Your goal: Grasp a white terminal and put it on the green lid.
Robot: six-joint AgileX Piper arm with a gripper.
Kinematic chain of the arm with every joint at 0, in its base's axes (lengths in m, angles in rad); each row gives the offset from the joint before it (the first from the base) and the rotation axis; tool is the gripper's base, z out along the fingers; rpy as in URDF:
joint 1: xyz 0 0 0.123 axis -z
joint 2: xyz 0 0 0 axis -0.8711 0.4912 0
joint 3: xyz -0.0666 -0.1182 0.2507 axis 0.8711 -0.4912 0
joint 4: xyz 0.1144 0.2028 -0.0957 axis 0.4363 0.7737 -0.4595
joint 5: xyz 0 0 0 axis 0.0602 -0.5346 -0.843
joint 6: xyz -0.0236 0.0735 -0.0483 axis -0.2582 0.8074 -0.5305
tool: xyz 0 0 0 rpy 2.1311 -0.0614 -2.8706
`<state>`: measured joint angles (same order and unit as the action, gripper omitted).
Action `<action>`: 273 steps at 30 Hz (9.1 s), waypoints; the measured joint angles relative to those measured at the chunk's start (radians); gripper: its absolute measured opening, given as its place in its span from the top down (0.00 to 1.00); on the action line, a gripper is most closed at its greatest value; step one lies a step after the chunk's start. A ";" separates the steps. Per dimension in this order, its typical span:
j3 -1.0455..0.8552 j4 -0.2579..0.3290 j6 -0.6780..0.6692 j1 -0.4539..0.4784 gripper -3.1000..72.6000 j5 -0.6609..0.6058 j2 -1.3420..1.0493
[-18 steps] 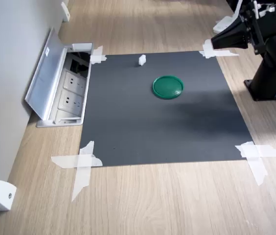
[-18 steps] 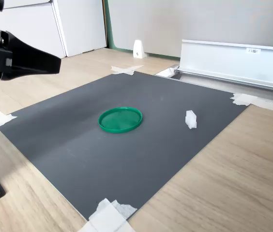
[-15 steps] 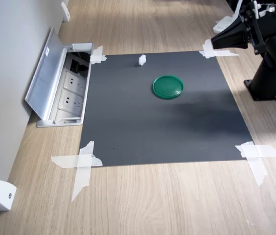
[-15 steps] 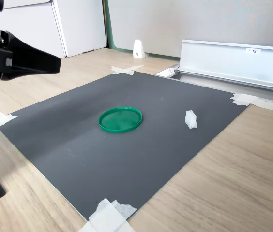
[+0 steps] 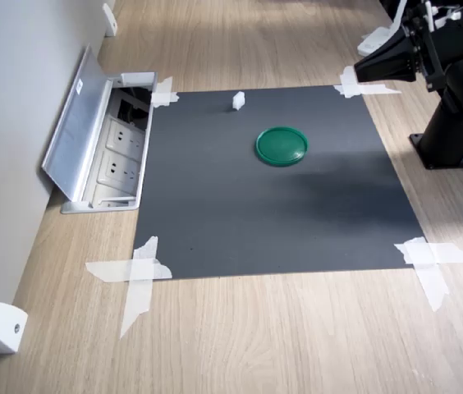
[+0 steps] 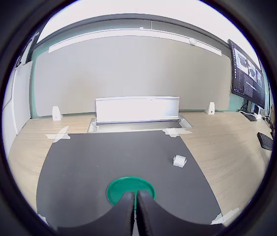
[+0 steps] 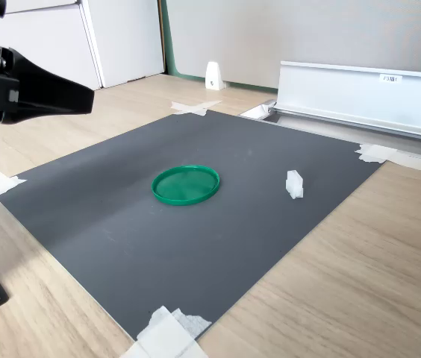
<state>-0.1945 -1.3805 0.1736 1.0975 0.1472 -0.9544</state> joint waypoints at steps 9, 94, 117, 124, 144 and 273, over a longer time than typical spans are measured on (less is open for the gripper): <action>0.000 0.000 0.000 0.000 0.97 0.000 0.000; 1.115 0.230 -1.414 0.564 0.41 -0.526 1.497; 1.131 0.130 -1.414 0.361 0.11 -0.391 1.670; 1.035 0.114 -1.440 0.361 0.11 -0.291 1.692; 0.957 0.097 -1.423 0.361 0.12 -0.132 1.813; 0.553 0.285 -0.234 0.151 0.97 0.114 0.454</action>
<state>0.3583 -1.0953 -0.0599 1.2486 0.2611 -0.5007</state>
